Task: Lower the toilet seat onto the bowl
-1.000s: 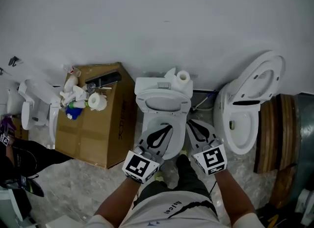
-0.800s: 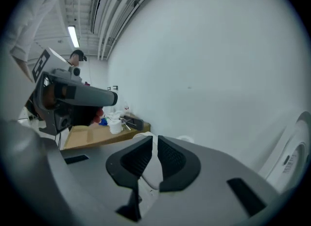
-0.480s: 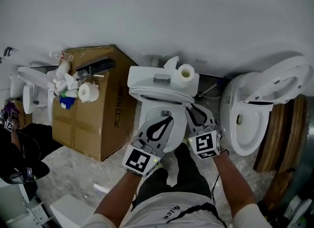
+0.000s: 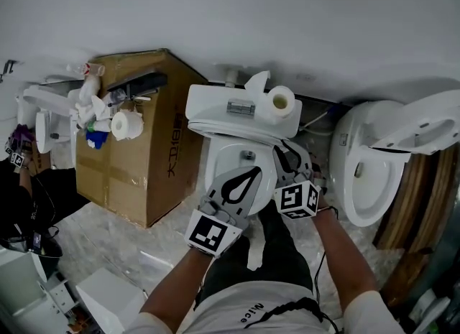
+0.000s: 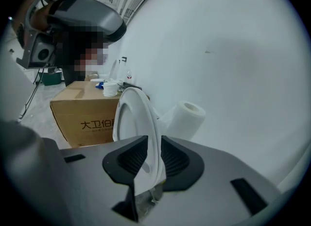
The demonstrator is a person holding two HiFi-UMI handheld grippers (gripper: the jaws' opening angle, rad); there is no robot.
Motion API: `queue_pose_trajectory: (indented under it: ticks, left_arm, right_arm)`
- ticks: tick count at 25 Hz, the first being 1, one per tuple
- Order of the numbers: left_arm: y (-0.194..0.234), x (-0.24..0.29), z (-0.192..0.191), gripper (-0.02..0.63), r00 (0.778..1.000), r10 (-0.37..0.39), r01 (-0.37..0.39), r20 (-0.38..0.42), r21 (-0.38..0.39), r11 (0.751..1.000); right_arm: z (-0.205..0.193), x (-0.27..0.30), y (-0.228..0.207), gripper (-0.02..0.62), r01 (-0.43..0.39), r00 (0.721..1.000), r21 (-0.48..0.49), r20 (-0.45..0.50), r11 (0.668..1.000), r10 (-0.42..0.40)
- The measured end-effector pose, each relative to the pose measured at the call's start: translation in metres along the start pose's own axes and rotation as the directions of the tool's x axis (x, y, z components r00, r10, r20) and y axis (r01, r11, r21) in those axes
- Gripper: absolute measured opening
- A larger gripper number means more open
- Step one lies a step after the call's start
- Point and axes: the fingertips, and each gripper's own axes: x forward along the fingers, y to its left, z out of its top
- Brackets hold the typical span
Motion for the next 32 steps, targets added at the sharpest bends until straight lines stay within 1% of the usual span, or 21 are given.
queue_pose_trajectory:
  ticks: [4,9,13,17,18,26,32]
  left_arm:
    - [0.002,0.003,-0.005,0.009,1.0,0.005,-0.005,-0.007,-0.005,1.0]
    - [0.004,0.001,-0.004,0.009,1.0,0.019,-0.019,0.0,-0.021,1.0]
    - [0.005,-0.005,-0.004,0.009,1.0,0.024,-0.024,0.004,-0.019,1.0]
    - [0.006,-0.012,-0.005,0.009,1.0,0.03,-0.03,0.007,-0.025,0.999]
    - [0.006,-0.012,-0.005,0.009,0.999,0.031,-0.03,0.008,-0.025,0.999]
    - [0.005,-0.022,-0.001,0.009,0.999,0.034,-0.033,0.029,-0.026,0.999]
    - [0.003,-0.035,0.0,0.009,0.999,0.032,-0.032,0.037,-0.021,0.999]
  right_arm:
    - [-0.004,0.008,0.0,0.083,0.015,1.0,-0.019,-0.005,1.0,-0.015]
    - [-0.005,0.011,0.006,0.074,0.04,0.999,-0.095,-0.017,0.995,-0.042]
    - [-0.002,0.012,0.004,0.066,0.062,0.998,-0.071,-0.017,0.996,-0.064]
    - [-0.002,0.014,0.004,0.057,0.067,0.997,-0.087,-0.026,0.994,-0.07]
    - [-0.002,0.013,0.004,0.048,0.064,0.997,-0.087,-0.028,0.994,-0.067]
    - [-0.004,0.001,0.018,0.046,0.001,0.999,-0.087,-0.038,0.996,-0.004]
    - [-0.006,-0.01,0.034,0.046,-0.019,0.999,-0.094,-0.044,0.995,0.015]
